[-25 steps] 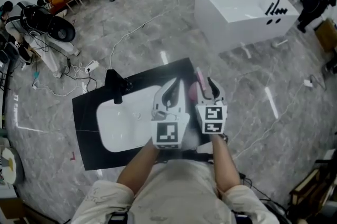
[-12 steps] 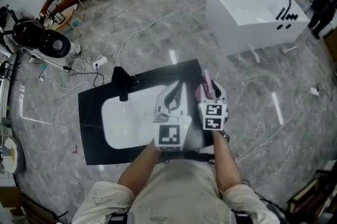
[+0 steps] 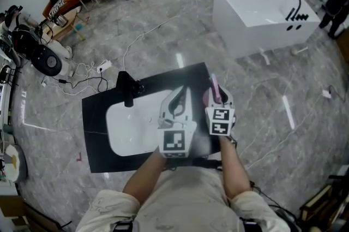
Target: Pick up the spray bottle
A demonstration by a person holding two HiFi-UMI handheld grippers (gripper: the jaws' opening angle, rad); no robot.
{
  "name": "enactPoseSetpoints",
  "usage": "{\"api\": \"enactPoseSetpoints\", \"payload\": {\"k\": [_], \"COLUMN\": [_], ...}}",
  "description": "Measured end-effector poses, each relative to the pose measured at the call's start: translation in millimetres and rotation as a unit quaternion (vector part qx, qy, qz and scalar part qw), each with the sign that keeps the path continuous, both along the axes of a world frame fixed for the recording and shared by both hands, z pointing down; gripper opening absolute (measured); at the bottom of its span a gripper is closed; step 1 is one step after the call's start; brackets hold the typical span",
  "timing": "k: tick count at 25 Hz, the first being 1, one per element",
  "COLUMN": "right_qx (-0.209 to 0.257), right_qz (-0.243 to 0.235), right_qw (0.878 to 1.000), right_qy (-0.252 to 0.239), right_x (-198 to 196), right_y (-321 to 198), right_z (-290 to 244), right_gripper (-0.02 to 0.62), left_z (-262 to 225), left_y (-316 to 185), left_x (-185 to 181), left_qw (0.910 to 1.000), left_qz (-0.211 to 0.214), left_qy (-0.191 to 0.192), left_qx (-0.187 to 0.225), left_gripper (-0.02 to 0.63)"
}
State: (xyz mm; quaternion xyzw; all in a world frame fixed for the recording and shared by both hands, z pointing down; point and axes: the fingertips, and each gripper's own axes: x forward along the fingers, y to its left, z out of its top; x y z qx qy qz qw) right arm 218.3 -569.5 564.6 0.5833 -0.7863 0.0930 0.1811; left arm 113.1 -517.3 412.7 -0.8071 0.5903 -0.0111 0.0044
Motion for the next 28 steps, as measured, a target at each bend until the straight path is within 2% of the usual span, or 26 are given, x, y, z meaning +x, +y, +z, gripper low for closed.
{"api": "enactPoseSetpoints", "payload": {"k": [11, 20, 28], "right_qx": [0.011, 0.057, 0.121], "right_qz": [-0.002, 0.009, 0.02], "right_qw": [1.0, 0.998, 0.992], "right_qy": [0.003, -0.001, -0.007], "right_x": [-4.5, -0.5, 3.4], "right_y": [7.5, 27.4, 50.0], "right_z": [-14.2, -62.4, -131.9], "right_gripper": [0.094, 0.094, 0.094], "left_z": [2.3, -0.8, -7.7], "left_y": [5.2, 9.4, 10.6], "left_x": [-3.3, -4.3, 2.5], "left_qw": [1.0, 0.9998, 0.9991], "left_qz": [0.005, 0.013, 0.033], "left_qy": [-0.001, 0.012, 0.023], "left_qx": [-0.001, 0.005, 0.012], "left_gripper": [0.002, 0.002, 0.002]}}
